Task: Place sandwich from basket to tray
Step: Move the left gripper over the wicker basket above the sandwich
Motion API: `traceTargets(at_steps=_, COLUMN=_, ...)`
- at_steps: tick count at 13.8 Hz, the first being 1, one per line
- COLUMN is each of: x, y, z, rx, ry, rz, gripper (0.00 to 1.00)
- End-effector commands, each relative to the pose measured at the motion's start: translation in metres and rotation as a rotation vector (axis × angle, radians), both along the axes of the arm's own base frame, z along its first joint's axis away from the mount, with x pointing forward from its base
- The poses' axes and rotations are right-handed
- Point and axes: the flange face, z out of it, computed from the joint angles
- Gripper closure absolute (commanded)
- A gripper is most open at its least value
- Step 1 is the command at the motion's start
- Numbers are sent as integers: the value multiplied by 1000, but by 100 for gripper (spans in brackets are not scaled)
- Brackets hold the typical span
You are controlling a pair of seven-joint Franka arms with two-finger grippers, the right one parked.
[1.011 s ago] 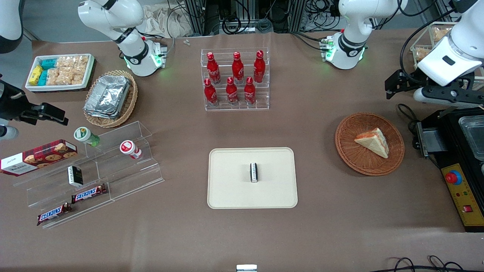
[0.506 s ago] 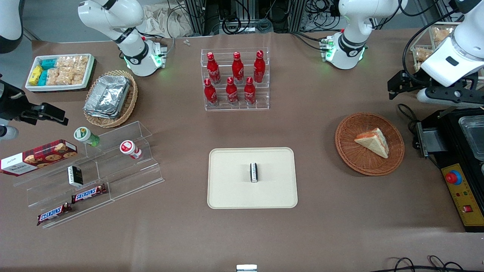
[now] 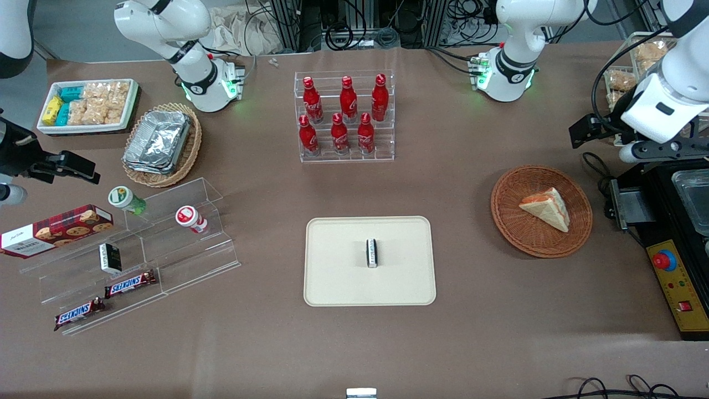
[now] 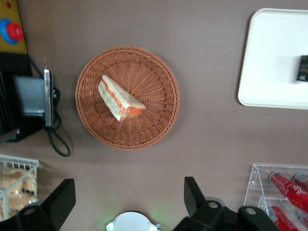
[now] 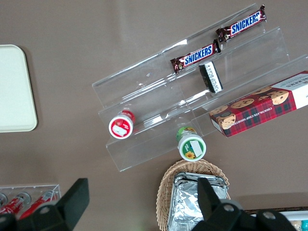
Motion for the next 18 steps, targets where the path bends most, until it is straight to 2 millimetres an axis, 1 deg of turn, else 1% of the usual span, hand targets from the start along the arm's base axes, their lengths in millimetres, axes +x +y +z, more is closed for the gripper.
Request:
traceTargets(at_steps=1, x=-13, y=2, z=-3, rx=31, ry=-28, rz=163, gripper=0)
traceTargets(at_steps=4, x=-15, y=6, z=-22, rx=39, ry=-31, rz=313, gripper=0)
traceTargets(at_steps=5, x=-17, y=23, z=-31, rx=37, ry=-38, rz=378, gripper=0)
traceTargets(at_steps=6, x=-24, y=26, z=-38, rx=33, ry=-62, rz=408, gripper=0)
traceTargets(at_steps=8, x=-42, y=38, z=-61, rx=18, ry=-83, rz=452, gripper=0)
traceTargets(at_steps=9, x=-47, y=39, z=-73, rx=21, ry=-83, rz=490, gripper=0)
traceTargets(at_steps=14, x=-48, y=36, z=-126, rx=35, ry=-99, rz=641, gripper=0)
traceTargets(at_steps=16, x=-44, y=37, z=-149, rx=43, ry=-84, rz=698, gripper=0)
traceTargets(at_steps=18, x=-37, y=36, z=-169, rx=51, ry=-70, rz=734, gripper=0)
